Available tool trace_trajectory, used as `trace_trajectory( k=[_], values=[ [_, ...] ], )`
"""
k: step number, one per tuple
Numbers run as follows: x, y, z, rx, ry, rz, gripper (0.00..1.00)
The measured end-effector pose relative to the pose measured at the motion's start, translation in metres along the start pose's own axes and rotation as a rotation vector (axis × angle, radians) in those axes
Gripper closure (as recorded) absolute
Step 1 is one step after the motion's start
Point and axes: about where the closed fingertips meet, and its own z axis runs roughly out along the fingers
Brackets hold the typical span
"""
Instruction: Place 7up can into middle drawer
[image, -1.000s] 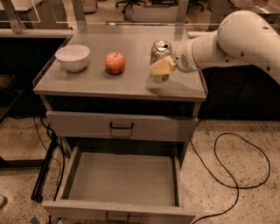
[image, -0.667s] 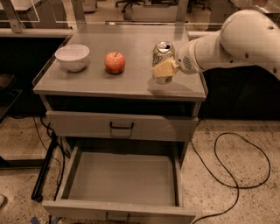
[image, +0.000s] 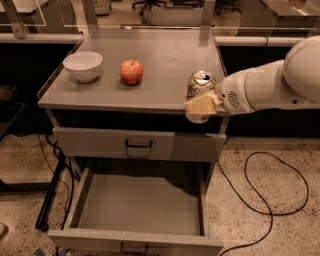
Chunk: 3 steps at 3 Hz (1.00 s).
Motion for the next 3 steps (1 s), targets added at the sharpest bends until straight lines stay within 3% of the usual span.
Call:
trace_trajectory(
  k=[1,3],
  values=[
    [0.0,0.0,0.0,0.0,0.0,0.0,1.0],
    [0.085,0.036,0.002,0.002,0.09,0.151,1.0]
  ],
)
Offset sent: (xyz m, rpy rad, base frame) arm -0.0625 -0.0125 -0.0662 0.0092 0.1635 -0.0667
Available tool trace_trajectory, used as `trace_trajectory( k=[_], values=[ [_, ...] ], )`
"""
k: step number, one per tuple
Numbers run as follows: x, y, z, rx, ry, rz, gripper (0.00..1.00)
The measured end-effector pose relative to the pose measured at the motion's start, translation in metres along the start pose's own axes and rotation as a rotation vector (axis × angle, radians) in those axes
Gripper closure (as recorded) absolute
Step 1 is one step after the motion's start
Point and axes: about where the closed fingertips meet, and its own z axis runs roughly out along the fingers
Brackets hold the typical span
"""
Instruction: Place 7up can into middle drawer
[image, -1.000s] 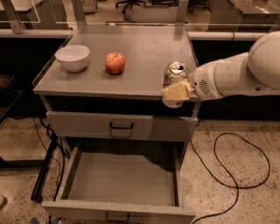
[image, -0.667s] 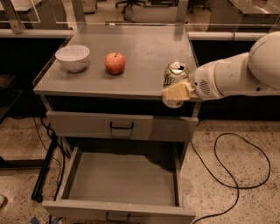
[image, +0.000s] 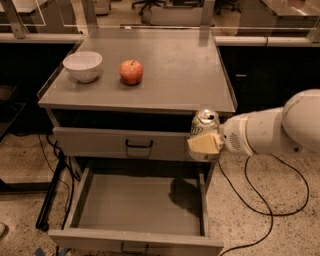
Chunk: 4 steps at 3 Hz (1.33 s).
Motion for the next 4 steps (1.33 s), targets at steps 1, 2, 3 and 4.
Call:
trace_trajectory(
  k=[1,2,3,4],
  values=[
    [0.011,0.002,0.004,-0.003,0.017,0.005,1.0],
    [0.014,0.005,0.004,-0.004,0.023,0.013,1.0],
    [0.026,0.007,0.012,0.003,0.023,0.034,1.0],
    [0.086,0.017,0.059,0.034,0.028,0.12,1.0]
  ],
)
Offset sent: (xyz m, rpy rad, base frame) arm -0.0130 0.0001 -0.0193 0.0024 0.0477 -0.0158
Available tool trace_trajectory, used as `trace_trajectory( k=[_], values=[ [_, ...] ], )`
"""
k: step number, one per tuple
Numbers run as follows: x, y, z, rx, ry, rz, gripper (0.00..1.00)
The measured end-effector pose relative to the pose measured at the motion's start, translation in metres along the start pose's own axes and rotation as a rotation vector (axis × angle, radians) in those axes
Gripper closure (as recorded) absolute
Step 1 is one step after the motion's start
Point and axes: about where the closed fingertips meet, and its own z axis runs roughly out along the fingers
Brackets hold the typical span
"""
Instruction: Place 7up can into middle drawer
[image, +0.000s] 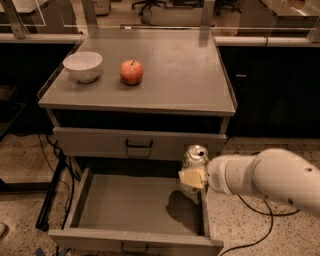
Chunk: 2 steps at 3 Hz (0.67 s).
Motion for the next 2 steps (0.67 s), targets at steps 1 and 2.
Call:
trace_trajectory(
  k=[1,2],
  values=[
    [0.0343,0.007,0.0265,-0.003,0.026,0.061,1.0],
    [0.0375,0.007,0.0277,0.001,0.026,0.066,1.0]
  ],
)
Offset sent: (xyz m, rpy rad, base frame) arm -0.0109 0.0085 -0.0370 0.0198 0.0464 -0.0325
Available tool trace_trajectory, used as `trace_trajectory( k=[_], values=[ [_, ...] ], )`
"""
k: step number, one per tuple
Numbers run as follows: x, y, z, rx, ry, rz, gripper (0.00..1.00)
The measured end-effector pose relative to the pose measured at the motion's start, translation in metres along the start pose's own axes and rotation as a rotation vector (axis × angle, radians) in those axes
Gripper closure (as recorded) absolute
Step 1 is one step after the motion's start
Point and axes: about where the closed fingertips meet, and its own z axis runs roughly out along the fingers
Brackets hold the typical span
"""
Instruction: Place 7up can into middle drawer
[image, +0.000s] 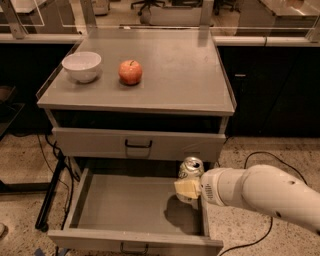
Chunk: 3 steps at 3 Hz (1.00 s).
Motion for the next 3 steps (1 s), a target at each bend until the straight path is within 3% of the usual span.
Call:
trace_trajectory(
  k=[1,2,3],
  values=[
    [0.019,0.005,0.012,-0.011,0.035,0.03,1.0],
    [0.058,0.016,0.042,-0.031,0.089,0.089,1.0],
    [0.087,0.019,0.077,-0.02,0.083,0.159,1.0]
  ],
)
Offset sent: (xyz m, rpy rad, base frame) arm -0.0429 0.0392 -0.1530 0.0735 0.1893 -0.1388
